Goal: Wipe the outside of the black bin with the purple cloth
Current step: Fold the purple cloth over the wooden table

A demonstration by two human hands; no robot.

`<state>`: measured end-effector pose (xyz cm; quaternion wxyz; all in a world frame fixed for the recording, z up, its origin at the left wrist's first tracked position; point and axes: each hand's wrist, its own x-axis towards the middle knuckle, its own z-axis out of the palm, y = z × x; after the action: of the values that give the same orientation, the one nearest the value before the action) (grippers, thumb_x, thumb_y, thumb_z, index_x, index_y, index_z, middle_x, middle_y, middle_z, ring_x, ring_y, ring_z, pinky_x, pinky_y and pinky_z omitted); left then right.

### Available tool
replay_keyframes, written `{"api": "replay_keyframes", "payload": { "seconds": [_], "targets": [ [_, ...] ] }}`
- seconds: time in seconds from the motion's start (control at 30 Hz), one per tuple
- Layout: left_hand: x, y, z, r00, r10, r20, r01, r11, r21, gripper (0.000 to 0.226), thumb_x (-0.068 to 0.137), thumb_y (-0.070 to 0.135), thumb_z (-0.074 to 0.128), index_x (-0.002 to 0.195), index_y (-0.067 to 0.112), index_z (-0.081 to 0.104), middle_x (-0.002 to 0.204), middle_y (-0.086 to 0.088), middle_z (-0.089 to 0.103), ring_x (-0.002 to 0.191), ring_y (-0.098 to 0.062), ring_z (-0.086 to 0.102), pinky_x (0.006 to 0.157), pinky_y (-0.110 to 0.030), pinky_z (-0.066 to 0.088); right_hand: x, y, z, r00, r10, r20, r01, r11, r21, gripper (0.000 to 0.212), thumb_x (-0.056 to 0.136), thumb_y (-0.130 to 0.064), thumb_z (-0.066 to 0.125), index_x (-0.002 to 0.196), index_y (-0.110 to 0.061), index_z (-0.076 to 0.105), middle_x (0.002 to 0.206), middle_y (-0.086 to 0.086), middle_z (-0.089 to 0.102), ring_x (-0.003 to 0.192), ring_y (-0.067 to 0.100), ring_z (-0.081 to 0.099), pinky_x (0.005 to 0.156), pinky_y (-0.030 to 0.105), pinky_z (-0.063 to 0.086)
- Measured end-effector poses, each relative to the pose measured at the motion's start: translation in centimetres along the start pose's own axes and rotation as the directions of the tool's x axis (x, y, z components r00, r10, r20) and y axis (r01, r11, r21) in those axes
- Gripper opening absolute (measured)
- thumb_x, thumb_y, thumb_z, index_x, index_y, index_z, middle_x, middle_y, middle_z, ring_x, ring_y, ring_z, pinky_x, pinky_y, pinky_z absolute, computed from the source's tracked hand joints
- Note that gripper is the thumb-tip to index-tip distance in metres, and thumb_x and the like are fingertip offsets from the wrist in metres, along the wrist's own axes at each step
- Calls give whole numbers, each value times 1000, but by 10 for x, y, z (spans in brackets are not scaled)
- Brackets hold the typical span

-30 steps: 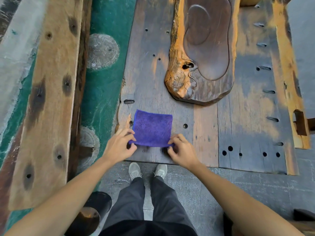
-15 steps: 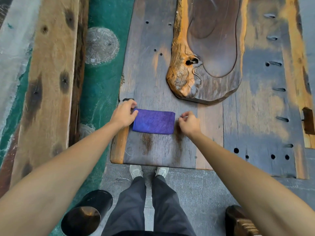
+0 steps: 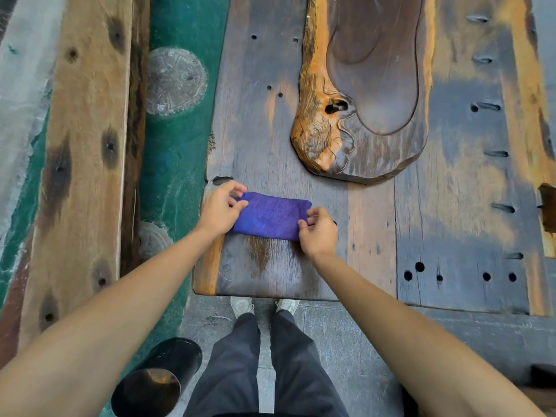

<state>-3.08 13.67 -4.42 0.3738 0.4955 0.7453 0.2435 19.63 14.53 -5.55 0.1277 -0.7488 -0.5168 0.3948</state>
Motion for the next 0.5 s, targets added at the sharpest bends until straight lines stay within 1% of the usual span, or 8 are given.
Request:
{"api": "replay_keyframes", "payload": {
  "seconds": [0.1,0.2,0.27,0.33,0.37,0.43,0.47,0.5],
  "targets": [
    [0,-2,6,998,-56,-21,57,996,71,24,90,9,67,113,11,63,107,-3,63,75,-21,62,83,-37,55,-5,4,2,995,85,-49,-82,996,45,30,91,-22,72,115,-11,57,108,9,66,97,28,67,92,45,54],
    [-3,-6,12,991,-132,-36,136,980,145,30,92,17,65,120,11,57,116,-7,57,89,-27,63,91,-39,50,-5,0,3,987,161,-20,-160,986,37,54,84,-37,79,123,-10,52,122,10,56,105,28,62,93,40,50],
    [-5,-9,15,987,-153,-46,159,975,157,31,92,21,64,121,13,54,115,-6,54,88,-28,61,91,-39,49,-4,-7,4,978,209,27,-210,977,37,63,79,-40,83,123,-11,49,121,9,50,104,27,59,95,41,50],
    [-8,-11,18,984,-174,-39,178,974,141,31,92,22,63,120,13,53,110,-3,53,88,-25,59,87,-37,48,-1,-13,4,953,293,80,-298,952,74,59,77,-33,85,119,-12,49,116,8,54,101,26,59,89,39,51],
    [-9,-12,19,982,-189,-31,191,974,124,32,92,22,63,121,12,53,109,-2,54,89,-24,58,85,-34,47,0,-17,2,933,342,113,-355,927,121,51,76,-28,85,112,-13,52,110,7,59,94,25,61,80,36,52],
    [-13,-12,20,973,-228,-18,229,969,90,34,92,22,64,122,11,54,108,-1,57,93,-20,57,82,-30,43,1,-24,-1,900,397,180,-432,869,243,30,76,-20,84,87,-16,57,92,5,65,74,19,60,60,28,45],
    [-14,-13,21,969,-248,-17,249,966,67,35,91,22,65,122,11,54,106,0,57,94,-18,57,82,-29,42,0,-28,-2,900,394,188,-434,855,283,27,76,-17,82,79,-18,55,84,2,65,69,16,58,56,26,42],
    [-16,-13,21,963,-269,-13,270,962,37,35,90,21,67,121,11,55,105,1,58,94,-18,57,81,-28,42,-3,-33,-3,912,372,170,-408,858,311,27,76,-15,80,79,-20,54,82,0,65,70,14,59,56,26,43]
  ]
}}
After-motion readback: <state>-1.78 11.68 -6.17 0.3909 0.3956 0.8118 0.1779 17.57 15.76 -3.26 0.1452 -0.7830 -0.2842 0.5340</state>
